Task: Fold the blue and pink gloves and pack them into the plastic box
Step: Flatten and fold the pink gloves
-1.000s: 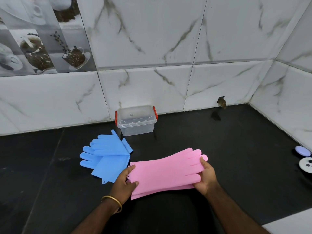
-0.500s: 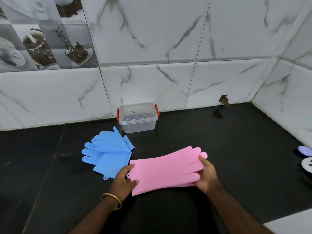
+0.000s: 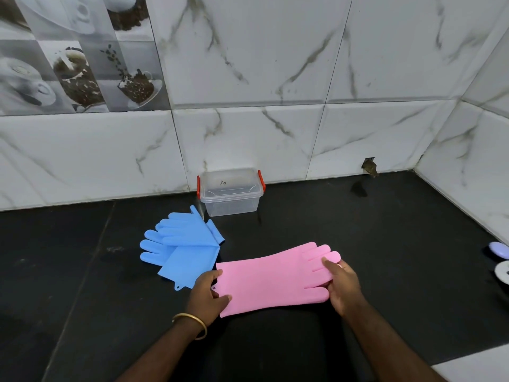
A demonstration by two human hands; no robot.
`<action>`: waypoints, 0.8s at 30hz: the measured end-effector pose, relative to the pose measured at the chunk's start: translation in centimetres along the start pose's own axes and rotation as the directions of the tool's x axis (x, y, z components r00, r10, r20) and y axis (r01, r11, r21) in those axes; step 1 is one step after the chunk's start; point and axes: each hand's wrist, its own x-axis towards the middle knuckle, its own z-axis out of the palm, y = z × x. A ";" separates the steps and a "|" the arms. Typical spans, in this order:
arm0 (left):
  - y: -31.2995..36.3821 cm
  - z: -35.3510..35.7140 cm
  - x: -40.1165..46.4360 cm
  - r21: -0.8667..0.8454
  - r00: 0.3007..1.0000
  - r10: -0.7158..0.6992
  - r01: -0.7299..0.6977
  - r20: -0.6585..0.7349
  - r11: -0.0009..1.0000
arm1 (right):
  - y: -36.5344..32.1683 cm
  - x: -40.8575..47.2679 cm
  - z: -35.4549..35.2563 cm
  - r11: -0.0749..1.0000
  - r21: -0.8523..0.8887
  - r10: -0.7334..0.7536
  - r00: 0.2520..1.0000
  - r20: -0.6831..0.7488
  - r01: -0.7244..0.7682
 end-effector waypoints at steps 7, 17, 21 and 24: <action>-0.1 0.2 0.1 0.258 0.990 0.062 -0.027 -0.128 0.966 | -0.2 0.7 -1.1 0.804 -0.532 -0.375 0.921 -0.105 0.267; 2.4 0.8 2.0 0.354 0.965 -0.215 0.255 -0.147 0.900 | -2.2 3.6 -1.3 0.632 -0.768 -0.160 0.987 0.005 0.106; 3.6 1.2 2.8 0.506 0.955 -0.283 0.288 -0.088 0.813 | -3.2 4.9 -1.6 0.585 -0.809 -0.038 0.998 0.054 0.066; 3.9 1.6 2.9 0.520 0.945 -0.316 0.310 -0.079 0.796 | -3.7 5.3 -1.6 0.569 -0.817 -0.004 0.994 0.108 0.091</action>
